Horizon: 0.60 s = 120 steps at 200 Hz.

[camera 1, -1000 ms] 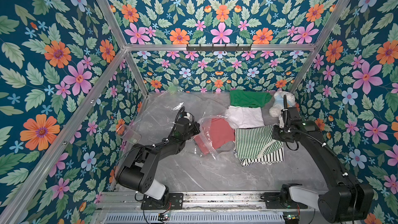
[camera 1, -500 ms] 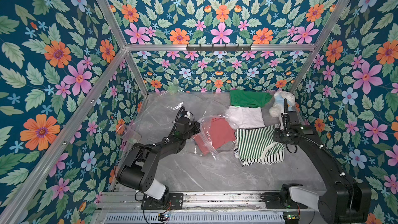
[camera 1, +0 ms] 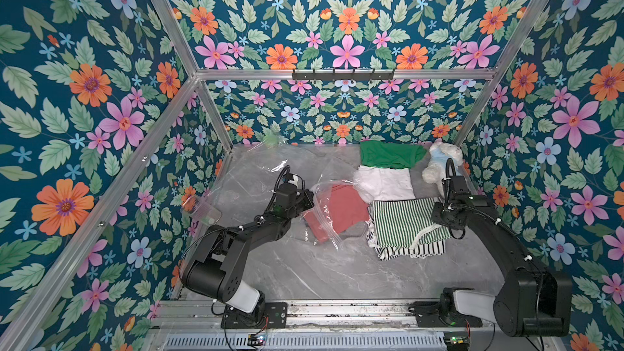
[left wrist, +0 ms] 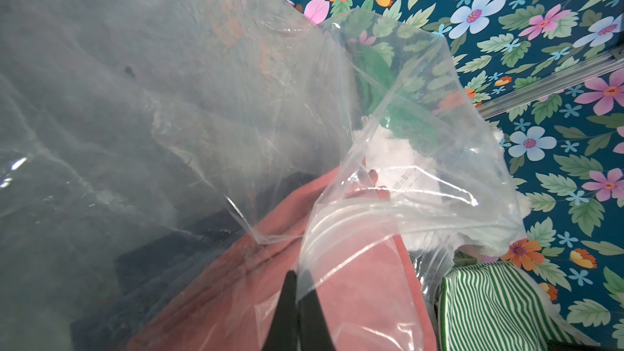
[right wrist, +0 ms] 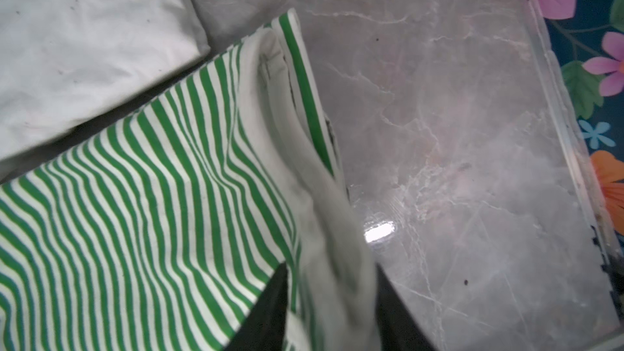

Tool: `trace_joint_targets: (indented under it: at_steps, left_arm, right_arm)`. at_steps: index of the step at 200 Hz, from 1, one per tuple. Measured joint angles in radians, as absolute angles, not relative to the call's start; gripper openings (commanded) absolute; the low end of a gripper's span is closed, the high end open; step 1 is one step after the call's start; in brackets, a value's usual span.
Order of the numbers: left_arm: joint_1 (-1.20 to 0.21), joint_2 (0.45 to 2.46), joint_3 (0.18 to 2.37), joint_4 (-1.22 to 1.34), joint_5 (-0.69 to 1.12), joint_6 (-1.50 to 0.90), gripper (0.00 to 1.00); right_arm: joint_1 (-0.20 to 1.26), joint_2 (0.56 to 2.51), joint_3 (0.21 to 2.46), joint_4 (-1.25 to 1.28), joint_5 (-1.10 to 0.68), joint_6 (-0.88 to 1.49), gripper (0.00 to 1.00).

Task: Take the tank top out of the vacuum bag
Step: Take out the tank top from the vacuum bag, then adjust the tank top at the center of the board.

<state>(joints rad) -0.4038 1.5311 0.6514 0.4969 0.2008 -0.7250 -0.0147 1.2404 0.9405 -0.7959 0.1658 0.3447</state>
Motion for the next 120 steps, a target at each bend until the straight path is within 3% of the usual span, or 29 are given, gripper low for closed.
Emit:
trace_joint_targets:
  at_steps: [51, 120]
  left_arm:
    - [-0.404, 1.527, 0.651, 0.494, 0.2, -0.725, 0.0]
    - [-0.404, 1.479, 0.646, 0.49, 0.192, -0.72, 0.0]
  right_arm:
    - [0.012, 1.047, 0.942, -0.772, 0.107, 0.336, 0.79]
    - [0.394, 1.154, 0.891, -0.625, 0.019, 0.365, 0.78]
